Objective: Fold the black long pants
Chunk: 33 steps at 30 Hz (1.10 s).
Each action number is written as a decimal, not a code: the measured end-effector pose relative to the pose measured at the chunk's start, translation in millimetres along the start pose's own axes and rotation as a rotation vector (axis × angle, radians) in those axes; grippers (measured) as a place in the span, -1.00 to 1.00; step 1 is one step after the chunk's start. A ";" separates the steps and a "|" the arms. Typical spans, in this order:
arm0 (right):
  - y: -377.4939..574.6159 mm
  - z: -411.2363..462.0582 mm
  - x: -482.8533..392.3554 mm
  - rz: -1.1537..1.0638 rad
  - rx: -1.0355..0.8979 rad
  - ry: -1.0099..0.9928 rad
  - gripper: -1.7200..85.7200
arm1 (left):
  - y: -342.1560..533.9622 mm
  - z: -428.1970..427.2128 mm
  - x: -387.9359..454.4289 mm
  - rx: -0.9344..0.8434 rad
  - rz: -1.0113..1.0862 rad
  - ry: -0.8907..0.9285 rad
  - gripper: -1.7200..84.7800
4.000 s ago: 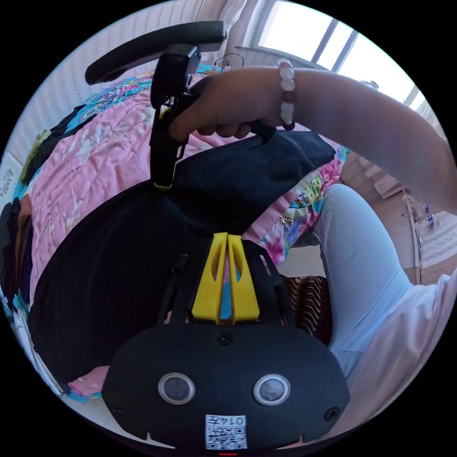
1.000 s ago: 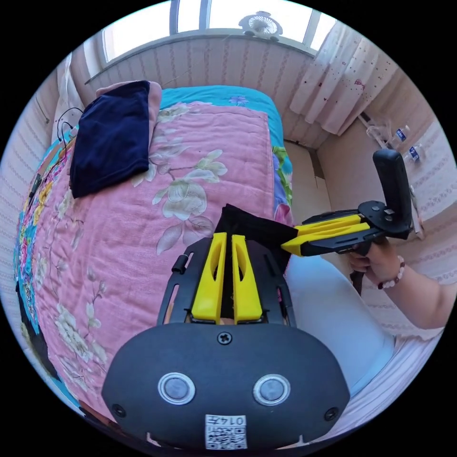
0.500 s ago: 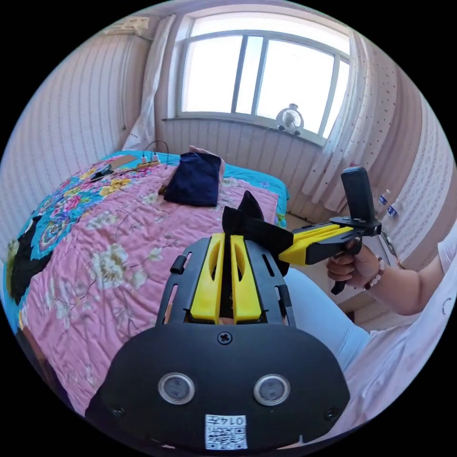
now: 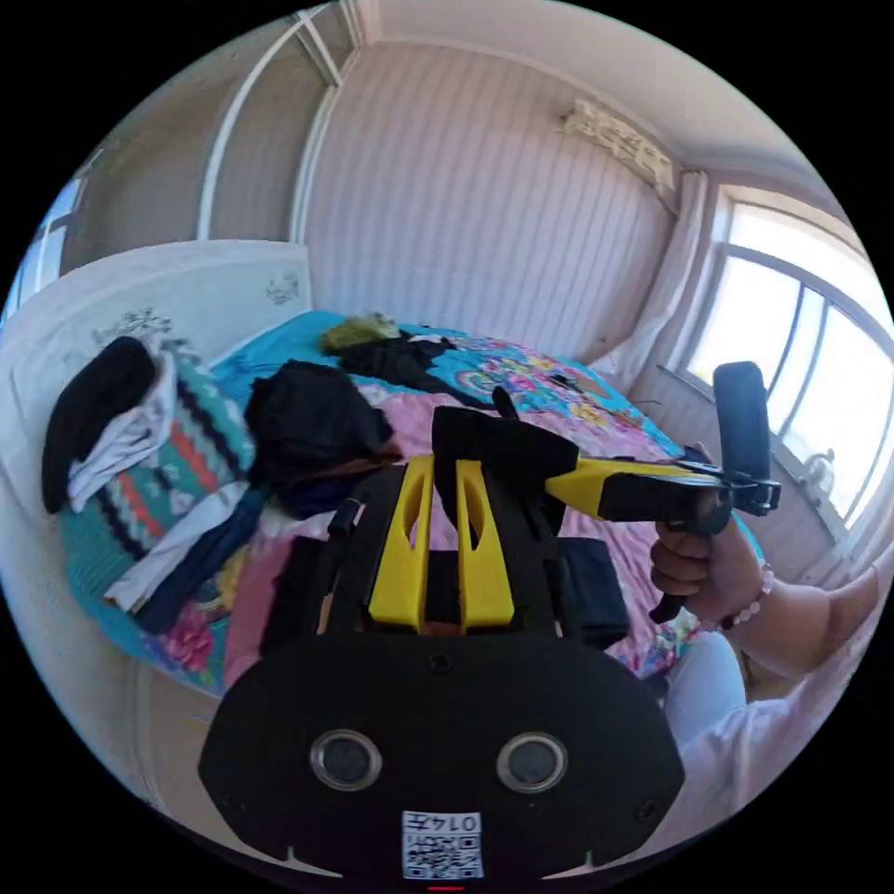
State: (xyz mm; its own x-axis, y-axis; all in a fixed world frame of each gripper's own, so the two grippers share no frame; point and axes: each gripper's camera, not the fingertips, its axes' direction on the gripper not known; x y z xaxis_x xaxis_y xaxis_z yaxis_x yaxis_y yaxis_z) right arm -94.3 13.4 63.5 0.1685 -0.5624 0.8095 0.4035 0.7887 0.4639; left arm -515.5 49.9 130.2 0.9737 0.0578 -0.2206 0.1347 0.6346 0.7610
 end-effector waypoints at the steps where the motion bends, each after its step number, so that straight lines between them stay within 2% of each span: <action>1: -6.9 21.1 2.1 0.021 -0.035 0.033 -0.86 | 4.5 -1.9 -19.2 -0.016 -0.026 -0.046 -0.85; 3: -11.9 83.4 18.7 0.122 -0.181 0.088 -0.87 | 31.7 -7.3 -82.5 -0.096 -0.138 -0.133 -0.82; 7: 22.0 97.1 46.6 0.161 -0.203 0.005 -0.89 | 78.1 -12.1 -123.0 -0.155 -0.216 -0.093 -0.82; 11: 80.5 64.4 91.7 0.317 -0.220 0.089 -0.92 | 105.9 -2.1 -107.8 -0.230 -0.150 0.000 -0.85; 15: 111.9 43.7 104.3 0.402 -0.212 0.203 -0.96 | 103.9 12.0 -46.3 -0.268 0.059 0.102 -0.95; 19: 75.4 83.9 100.8 0.327 -0.298 0.263 -0.97 | 100.1 34.2 12.6 -0.307 0.222 0.142 -0.98; 21: 27.4 127.9 96.7 0.220 -0.358 0.317 -0.97 | 95.4 45.9 42.8 -0.319 0.292 0.110 -0.98; 25: -40.4 206.8 101.7 0.078 -0.478 0.391 -0.97 | 99.3 70.3 68.0 -0.409 0.375 0.040 -0.98; 28: -68.7 269.8 119.8 0.024 -0.610 0.522 -0.97 | 115.7 84.0 75.8 -0.467 0.473 0.014 -0.98; 30: -69.6 311.5 141.5 0.024 -0.737 0.547 -0.97 | 119.9 88.0 74.6 -0.485 0.473 0.034 -0.98; 33: -83.7 332.8 151.2 0.051 -0.785 0.572 -0.97 | 119.6 90.5 67.8 -0.494 0.440 0.088 -0.98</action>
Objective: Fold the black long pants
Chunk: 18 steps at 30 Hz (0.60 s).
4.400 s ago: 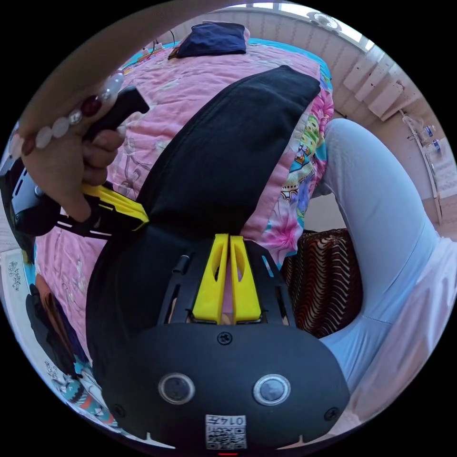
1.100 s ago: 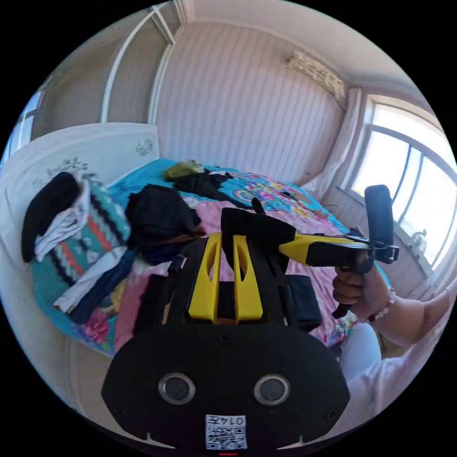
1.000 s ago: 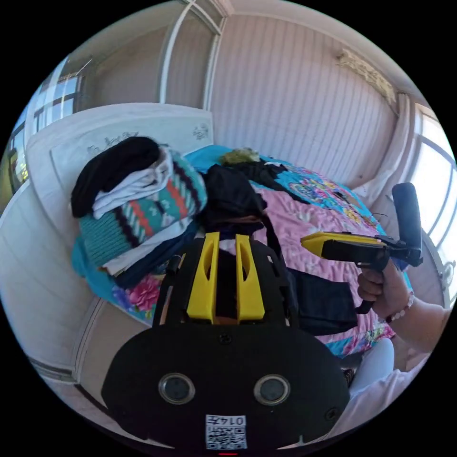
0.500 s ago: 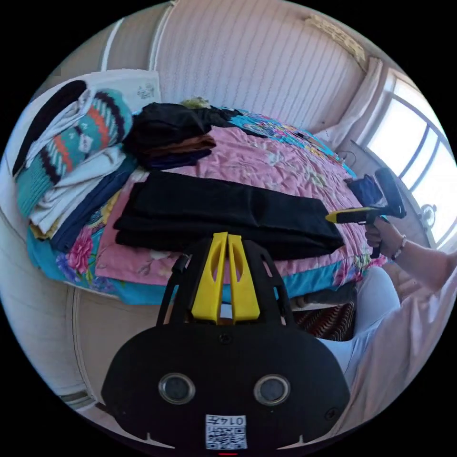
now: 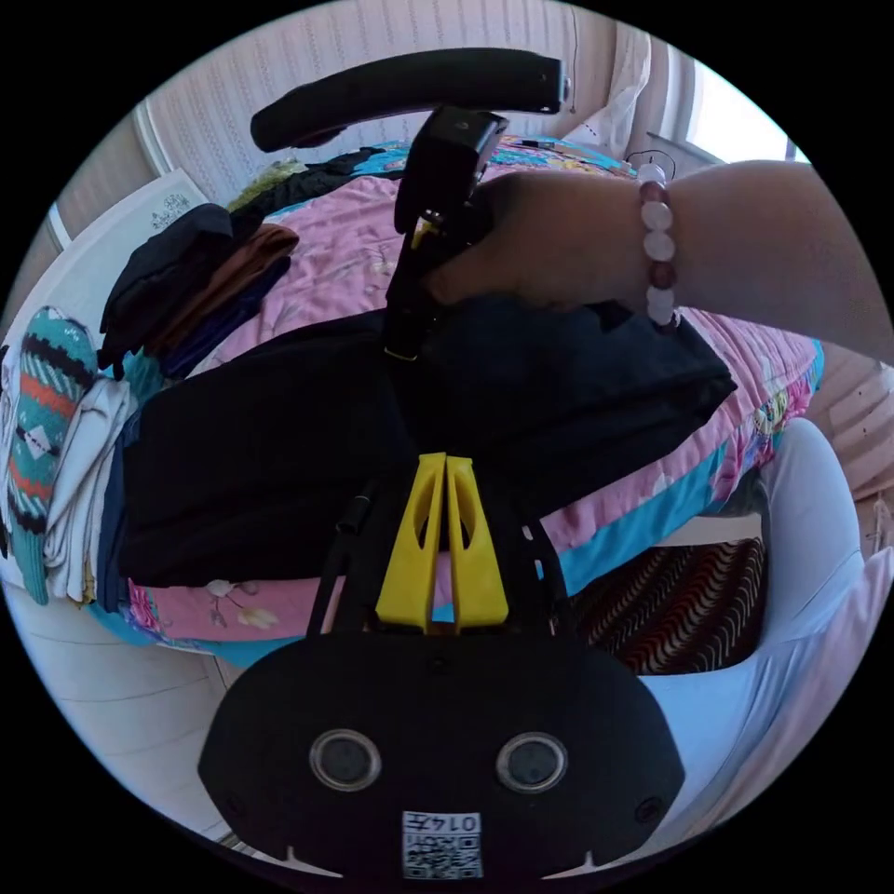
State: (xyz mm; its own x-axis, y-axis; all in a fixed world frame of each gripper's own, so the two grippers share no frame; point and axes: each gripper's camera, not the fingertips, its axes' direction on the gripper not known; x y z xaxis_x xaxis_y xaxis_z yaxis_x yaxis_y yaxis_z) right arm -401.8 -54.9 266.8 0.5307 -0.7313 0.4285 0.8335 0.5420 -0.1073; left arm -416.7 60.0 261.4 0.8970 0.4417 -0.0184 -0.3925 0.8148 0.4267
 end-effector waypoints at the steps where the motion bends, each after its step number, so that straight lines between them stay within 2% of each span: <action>1: -4.4 0.0 -1.4 -0.019 -0.019 0.011 -0.97 | 0.4 -0.3 -2.4 0.001 -0.007 0.019 -0.98; 4: -17.2 -12.8 0.6 -0.116 -0.069 0.011 -0.97 | 0.7 -13.0 -10.2 -0.014 0.005 0.083 -0.98; 6: -19.9 -27.9 15.8 -0.089 -0.009 -0.013 -0.97 | 2.9 -28.7 -7.9 -0.039 0.020 0.014 -0.98; 8: -25.7 -19.3 28.2 -0.067 -0.033 -0.051 -0.97 | 7.4 -29.6 -2.0 -0.053 0.061 -0.028 -0.98; 9: -28.2 -7.4 35.0 -0.054 -0.049 -0.072 -0.97 | 9.9 -19.9 2.7 -0.098 0.085 -0.002 -0.98; 14: -22.3 3.7 56.9 -0.016 -0.030 -0.087 -0.98 | 22.5 -10.9 8.3 -0.053 0.046 0.012 -0.98; 16: -12.0 -1.5 67.8 -0.014 -0.007 -0.109 -0.98 | 26.6 -14.4 9.4 -0.041 0.045 0.023 -0.98; 18: 24.7 -22.7 92.1 0.003 0.116 -0.195 -0.98 | 34.6 -30.8 14.6 0.002 0.040 -0.010 -0.98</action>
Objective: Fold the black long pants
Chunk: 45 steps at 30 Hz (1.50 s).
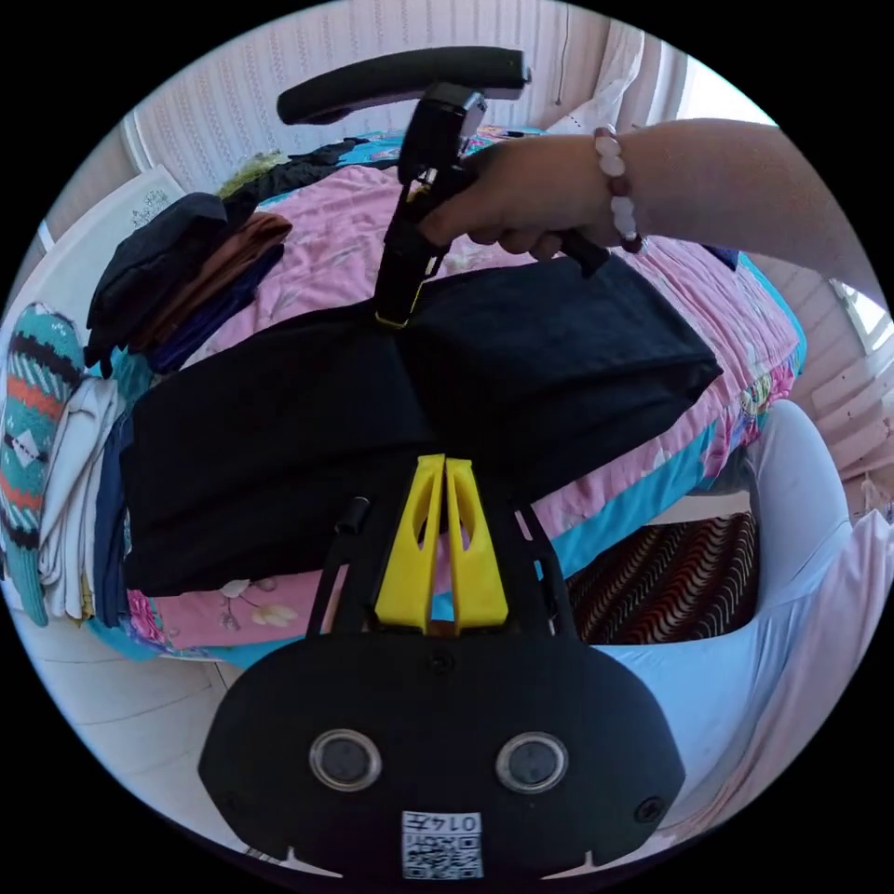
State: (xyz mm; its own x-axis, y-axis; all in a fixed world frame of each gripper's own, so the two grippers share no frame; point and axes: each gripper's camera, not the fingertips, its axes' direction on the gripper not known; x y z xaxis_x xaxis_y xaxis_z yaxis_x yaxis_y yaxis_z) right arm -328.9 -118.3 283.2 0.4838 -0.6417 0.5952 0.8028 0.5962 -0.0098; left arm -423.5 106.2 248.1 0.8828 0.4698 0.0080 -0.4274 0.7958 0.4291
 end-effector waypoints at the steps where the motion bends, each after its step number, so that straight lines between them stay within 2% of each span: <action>1: 13.5 -11.1 7.1 0.015 0.051 -0.025 -0.98 | 2.6 -6.1 2.1 0.022 -0.005 -0.016 -0.98; 3: 87.2 -56.6 43.6 0.110 0.269 -0.096 -0.97 | 13.8 -36.8 18.2 0.167 0.011 -0.032 -0.96; 4: 108.7 -65.6 54.8 0.148 0.313 -0.097 -0.96 | 15.5 -43.2 23.6 0.200 0.020 -0.021 -0.95; 6: 196.9 -86.8 104.2 0.368 0.430 -0.058 -0.92 | 13.3 -58.7 52.1 0.287 0.060 0.040 -0.85; 9: 282.5 -74.1 153.6 0.599 0.433 -0.161 -0.75 | -4.8 -52.6 101.6 0.271 0.149 0.091 -0.72; 12: 323.2 -50.5 167.6 0.666 0.381 -0.238 -0.70 | -18.8 -44.2 148.2 0.330 0.234 0.192 -0.64; 13: 326.5 -46.3 168.6 0.667 0.371 -0.253 -0.70 | -22.1 -39.9 157.2 0.320 0.256 0.201 -0.62; 15: 328.3 -30.6 171.9 0.624 0.325 -0.349 -0.72 | -34.3 -9.7 187.3 0.183 0.328 0.149 -0.62; 17: 330.0 -24.0 177.2 0.635 0.284 -0.355 -0.78 | -39.3 10.2 195.4 0.084 0.332 0.103 -0.65; 19: 338.2 -27.6 185.9 0.641 0.277 -0.370 -0.85 | -40.6 8.5 196.7 0.068 0.340 0.103 -0.68; 21: 356.9 -37.8 197.3 0.615 0.300 -0.423 -0.90 | -42.1 -3.2 195.7 0.046 0.335 0.133 -0.81; 24: 391.8 -60.6 204.4 0.529 0.415 -0.477 -0.92 | -39.7 -21.6 193.3 0.110 0.320 0.143 -0.93; 29: 472.9 -101.0 214.9 0.517 0.591 -0.538 -0.93 | -48.5 -56.5 217.0 0.180 0.404 0.177 -0.96; 38: 680.0 -184.7 227.8 0.721 0.727 -0.425 -0.93 | -77.0 -91.5 297.5 0.381 0.530 0.523 -0.96; 41: 680.9 -188.9 218.5 0.681 0.765 -0.458 -0.92 | -74.0 -95.3 278.5 0.408 0.464 0.561 -0.96; 43: 653.7 -189.2 212.2 0.585 0.791 -0.539 -0.91 | -63.3 -102.3 247.9 0.458 0.378 0.556 -0.95; 45: 586.8 -185.4 194.1 0.429 0.782 -0.648 -0.90 | -40.5 -120.1 192.8 0.522 0.220 0.514 -0.94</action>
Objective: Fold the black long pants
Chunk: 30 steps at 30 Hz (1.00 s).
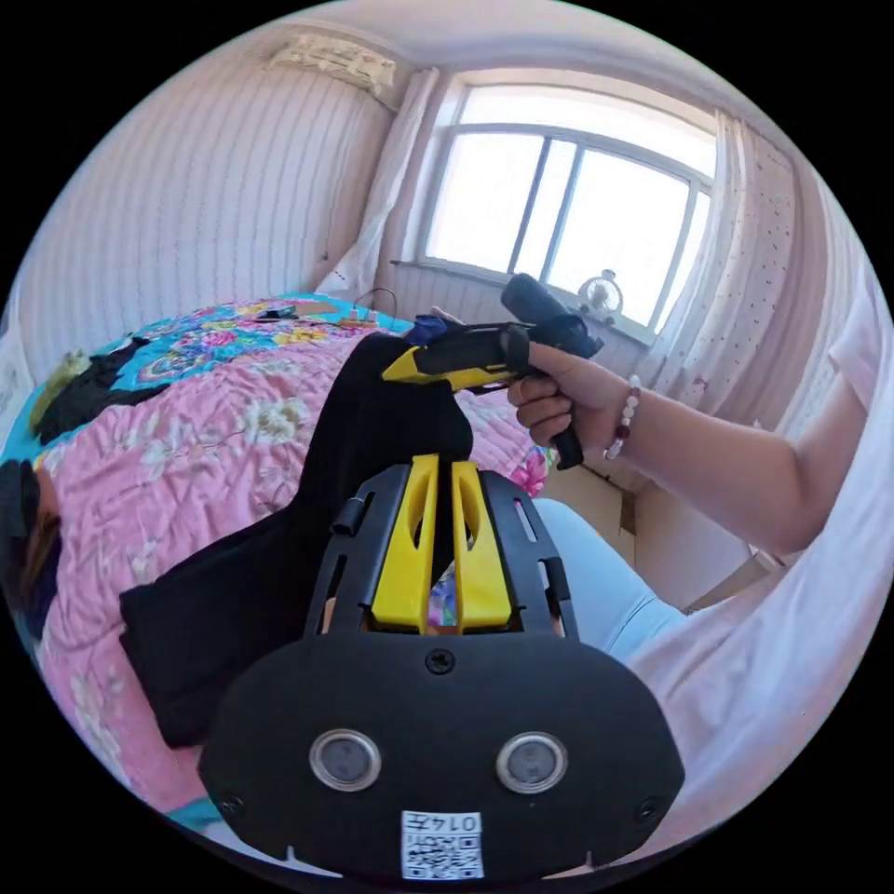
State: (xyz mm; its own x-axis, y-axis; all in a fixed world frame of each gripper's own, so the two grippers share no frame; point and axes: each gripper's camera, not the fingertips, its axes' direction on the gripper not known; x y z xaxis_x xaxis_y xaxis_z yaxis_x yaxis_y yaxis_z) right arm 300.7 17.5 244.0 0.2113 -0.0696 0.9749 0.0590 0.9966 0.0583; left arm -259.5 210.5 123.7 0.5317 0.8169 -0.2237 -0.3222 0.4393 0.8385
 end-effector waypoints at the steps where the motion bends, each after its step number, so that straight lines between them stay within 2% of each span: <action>1: -7.6 19.5 -6.5 -0.024 -0.024 -0.025 -0.89 | 4.6 -14.6 -8.4 0.018 -0.036 -0.034 -0.94; 4: -33.2 120.4 -35.7 -0.115 -0.136 -0.153 -0.89 | 38.5 -78.3 -48.7 0.031 -0.265 -0.308 -0.90; 6: -38.0 165.8 -44.2 -0.170 -0.227 -0.077 -0.93 | 77.2 -104.9 -72.3 -0.029 -0.369 -0.579 -0.93; 8: -29.3 167.5 -40.9 -0.142 -0.210 -0.020 -0.95 | 98.8 -115.3 -87.2 -0.086 -0.448 -0.664 -0.97; 10: -12.4 161.5 -34.1 -0.140 -0.243 0.048 -0.96 | 111.1 -118.1 -97.5 -0.099 -0.509 -0.655 -0.98; 12: 19.9 153.9 -16.7 -0.093 -0.329 0.254 -0.97 | 113.1 -103.7 -106.1 -0.103 -0.536 -0.599 -0.98; 13: 29.0 151.5 -11.8 -0.078 -0.347 0.296 -0.97 | 111.0 -96.5 -107.5 -0.113 -0.528 -0.583 -0.98; 15: 64.6 143.4 4.4 0.000 -0.390 0.426 -0.97 | 97.0 -62.2 -111.4 -0.153 -0.480 -0.530 -0.98; 20: 123.8 159.8 15.4 0.055 -0.570 0.573 -0.97 | 71.1 11.8 -113.6 -0.291 -0.350 -0.497 -0.98; 23: 137.3 153.3 6.4 0.066 -0.469 0.568 -0.96 | 61.3 35.4 -108.6 -0.342 -0.295 -0.484 -0.98; 26: 131.7 145.1 -7.2 0.040 -0.314 0.585 -0.92 | 38.5 43.5 -96.6 -0.272 -0.204 -0.387 -0.97; 30: 121.2 170.8 -17.2 -0.063 -0.341 0.602 -0.83 | -6.2 96.8 -104.3 -0.316 -0.126 -0.318 -0.87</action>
State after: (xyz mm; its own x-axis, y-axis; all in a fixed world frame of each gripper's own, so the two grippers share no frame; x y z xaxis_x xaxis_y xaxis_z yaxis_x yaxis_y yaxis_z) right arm 137.6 147.2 271.0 0.6960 -0.2375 0.6776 0.3709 0.9270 -0.0560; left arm -237.2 86.4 190.0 0.7796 0.6166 -0.1093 -0.4366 0.6604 0.6109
